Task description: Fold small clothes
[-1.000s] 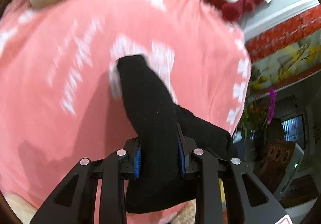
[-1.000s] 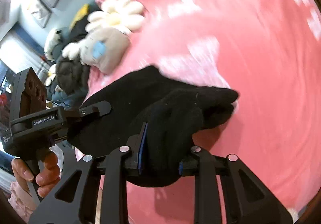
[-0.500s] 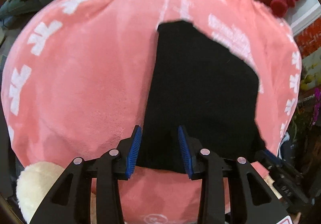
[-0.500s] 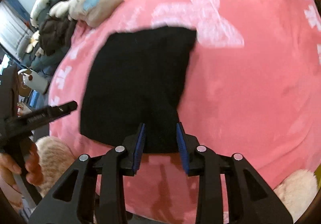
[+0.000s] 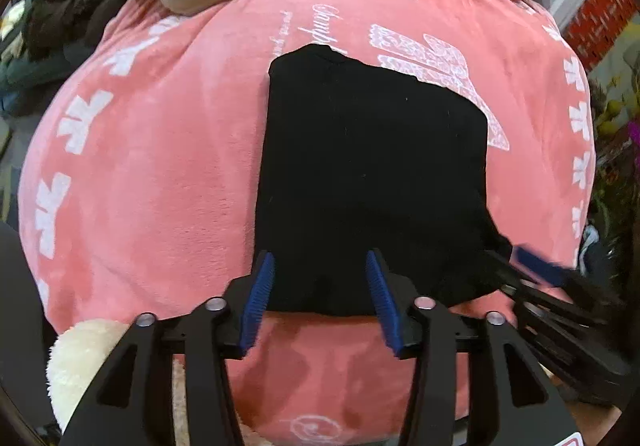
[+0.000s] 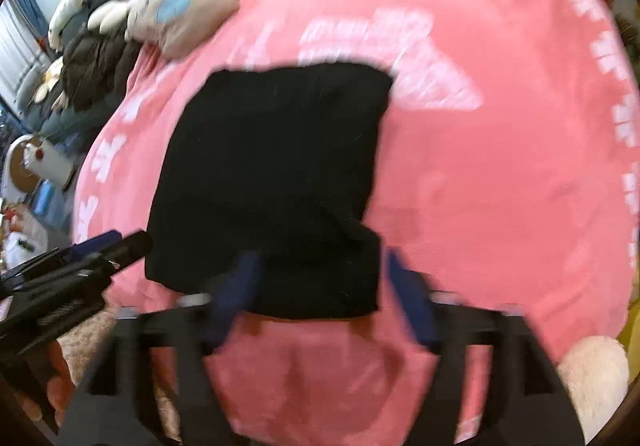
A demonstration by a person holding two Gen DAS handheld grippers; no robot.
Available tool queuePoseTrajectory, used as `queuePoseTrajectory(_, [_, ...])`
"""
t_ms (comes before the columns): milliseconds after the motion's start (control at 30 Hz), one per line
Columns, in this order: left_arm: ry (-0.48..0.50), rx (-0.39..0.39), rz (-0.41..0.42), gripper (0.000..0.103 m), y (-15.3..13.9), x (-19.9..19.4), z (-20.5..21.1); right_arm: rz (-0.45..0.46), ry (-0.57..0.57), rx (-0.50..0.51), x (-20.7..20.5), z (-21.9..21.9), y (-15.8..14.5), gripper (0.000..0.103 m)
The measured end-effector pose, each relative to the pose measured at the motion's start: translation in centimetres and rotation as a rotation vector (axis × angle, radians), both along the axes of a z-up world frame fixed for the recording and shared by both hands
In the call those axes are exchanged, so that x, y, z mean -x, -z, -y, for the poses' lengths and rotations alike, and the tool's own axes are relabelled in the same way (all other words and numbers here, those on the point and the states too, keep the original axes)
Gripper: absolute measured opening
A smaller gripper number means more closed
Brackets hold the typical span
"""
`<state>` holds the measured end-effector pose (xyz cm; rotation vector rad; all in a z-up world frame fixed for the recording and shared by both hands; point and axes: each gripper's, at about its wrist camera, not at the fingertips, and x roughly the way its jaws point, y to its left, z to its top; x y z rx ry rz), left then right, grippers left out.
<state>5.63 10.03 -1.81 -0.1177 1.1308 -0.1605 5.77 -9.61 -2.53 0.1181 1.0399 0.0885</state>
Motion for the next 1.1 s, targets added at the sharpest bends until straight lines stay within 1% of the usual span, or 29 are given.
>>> queuePoseTrajectory(33, [0.009, -0.022, 0.007, 0.052, 0.2, 0.4, 0.3, 0.052, 0.010, 0.031, 1.2, 0.1, -0.5, 0.088])
queuePoseTrajectory(100, [0.026, -0.040, 0.008, 0.053, 0.6, 1.0, 0.7, 0.090, 0.034, 0.094, 2.2, 0.1, -0.8, 0.092])
queuePoseTrajectory(167, [0.034, -0.067, 0.023, 0.063, 1.0, 1.7, 1.0, 0.099, 0.058, 0.107, 3.1, 0.4, -0.6, 0.095])
queuePoseTrajectory(200, [0.037, -0.087, 0.040, 0.066, 1.2, 2.1, 1.2, 0.095, 0.068, 0.113, 3.1, 0.4, -0.5, 0.098])
queuePoseTrajectory(267, [0.046, -0.134, 0.080, 0.070, 1.8, 2.9, 1.7, 0.087, 0.094, 0.132, 3.8, 0.4, -0.1, 0.098])
queuePoseTrajectory(333, [0.043, -0.161, 0.078, 0.070, 2.7, 3.3, 2.0, 0.085, 0.106, 0.144, 4.6, 0.4, 0.5, 0.098])
queuePoseTrajectory(400, [0.036, -0.142, 0.063, 0.070, 3.3, 3.3, 2.0, 0.088, 0.104, 0.138, 5.0, 0.0, 1.3, 0.098])
queuePoseTrajectory(467, [0.001, -0.106, 0.055, 0.070, 3.8, 2.9, 1.6, 0.093, 0.098, 0.138, 5.0, -0.6, 2.0, 0.098])
queuePoseTrajectory(500, [-0.014, -0.090, 0.064, 0.070, 4.0, 2.7, 1.4, 0.094, 0.099, 0.146, 5.0, -0.8, 2.3, 0.098])
queuePoseTrajectory(567, [-0.037, -0.088, 0.087, 0.070, 4.2, 2.5, 1.1, 0.098, 0.102, 0.145, 5.1, -1.1, 2.8, 0.098])
queuePoseTrajectory(700, [-0.038, -0.058, 0.087, 0.070, 4.5, 2.5, 1.1, 0.095, 0.111, 0.140, 5.1, -1.3, 3.1, 0.098])
queuePoseTrajectory(933, [-0.019, -0.066, 0.090, 0.070, 4.6, 2.7, 1.4, 0.085, 0.127, 0.130, 4.9, -1.0, 3.3, 0.098])
queuePoseTrajectory(1100, [-0.011, -0.086, 0.086, 0.070, 4.8, 2.7, 1.6, 0.080, 0.120, 0.136, 4.7, -1.7, 3.5, 0.098])
